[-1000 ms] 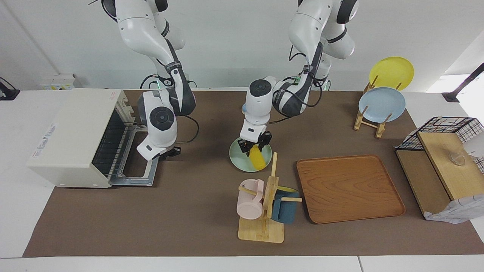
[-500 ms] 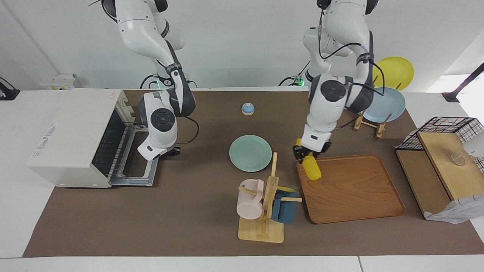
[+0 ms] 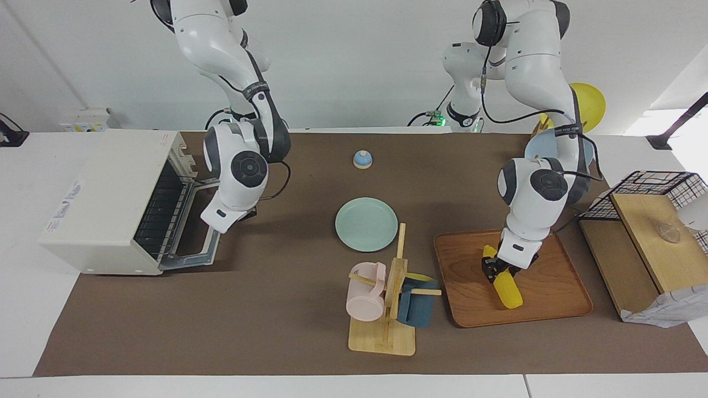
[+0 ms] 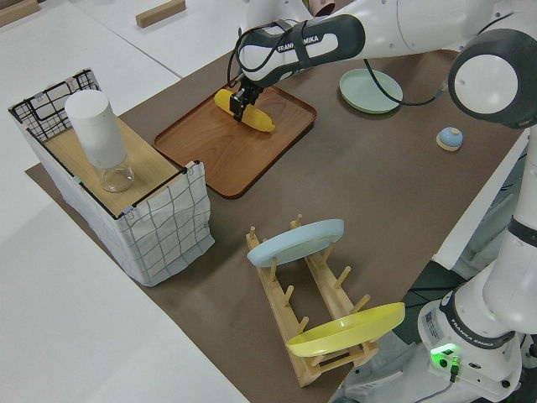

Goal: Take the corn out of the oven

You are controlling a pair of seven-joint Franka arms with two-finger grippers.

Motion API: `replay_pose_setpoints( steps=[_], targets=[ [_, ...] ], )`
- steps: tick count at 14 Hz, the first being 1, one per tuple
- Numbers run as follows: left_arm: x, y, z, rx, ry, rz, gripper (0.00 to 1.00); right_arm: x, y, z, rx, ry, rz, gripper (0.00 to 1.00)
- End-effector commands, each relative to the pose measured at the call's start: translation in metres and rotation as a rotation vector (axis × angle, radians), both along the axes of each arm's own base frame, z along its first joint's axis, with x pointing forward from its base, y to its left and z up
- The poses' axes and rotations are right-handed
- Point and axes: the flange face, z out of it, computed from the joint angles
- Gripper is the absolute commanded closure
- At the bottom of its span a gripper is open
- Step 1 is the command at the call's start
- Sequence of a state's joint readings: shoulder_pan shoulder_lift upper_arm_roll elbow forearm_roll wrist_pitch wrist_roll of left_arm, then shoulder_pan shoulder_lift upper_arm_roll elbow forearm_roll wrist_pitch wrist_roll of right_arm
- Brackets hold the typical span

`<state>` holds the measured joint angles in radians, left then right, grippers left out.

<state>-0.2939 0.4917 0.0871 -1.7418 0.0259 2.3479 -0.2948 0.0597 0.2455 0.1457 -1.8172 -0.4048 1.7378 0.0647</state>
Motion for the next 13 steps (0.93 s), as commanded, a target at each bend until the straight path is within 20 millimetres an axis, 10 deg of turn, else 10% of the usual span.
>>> replay_pose_setpoints(
  steps=[1, 7, 8, 10, 13],
  targets=[
    [0.006, 0.008, 0.030, 0.082, 0.068, -0.029, 0.00, 0.007, -0.081, 0.032, 0.000, -0.015, 0.033, 0.98],
    [-0.058, 0.081, 0.188, 0.125, 0.195, -0.071, 0.00, -0.009, -0.121, 0.070, 0.067, -0.013, -0.004, 0.88],
    [-0.069, 0.091, 0.216, 0.103, 0.185, -0.074, 0.00, -0.011, -0.131, 0.081, 0.107, -0.022, -0.018, 0.78],
    [-0.084, 0.102, 0.275, 0.054, 0.182, -0.082, 0.00, -0.020, -0.136, 0.123, 0.230, -0.071, -0.089, 0.00],
    [-0.090, 0.113, 0.303, 0.004, 0.200, -0.153, 0.00, -0.026, -0.130, 0.204, 0.367, -0.174, -0.162, 0.00]
  ],
)
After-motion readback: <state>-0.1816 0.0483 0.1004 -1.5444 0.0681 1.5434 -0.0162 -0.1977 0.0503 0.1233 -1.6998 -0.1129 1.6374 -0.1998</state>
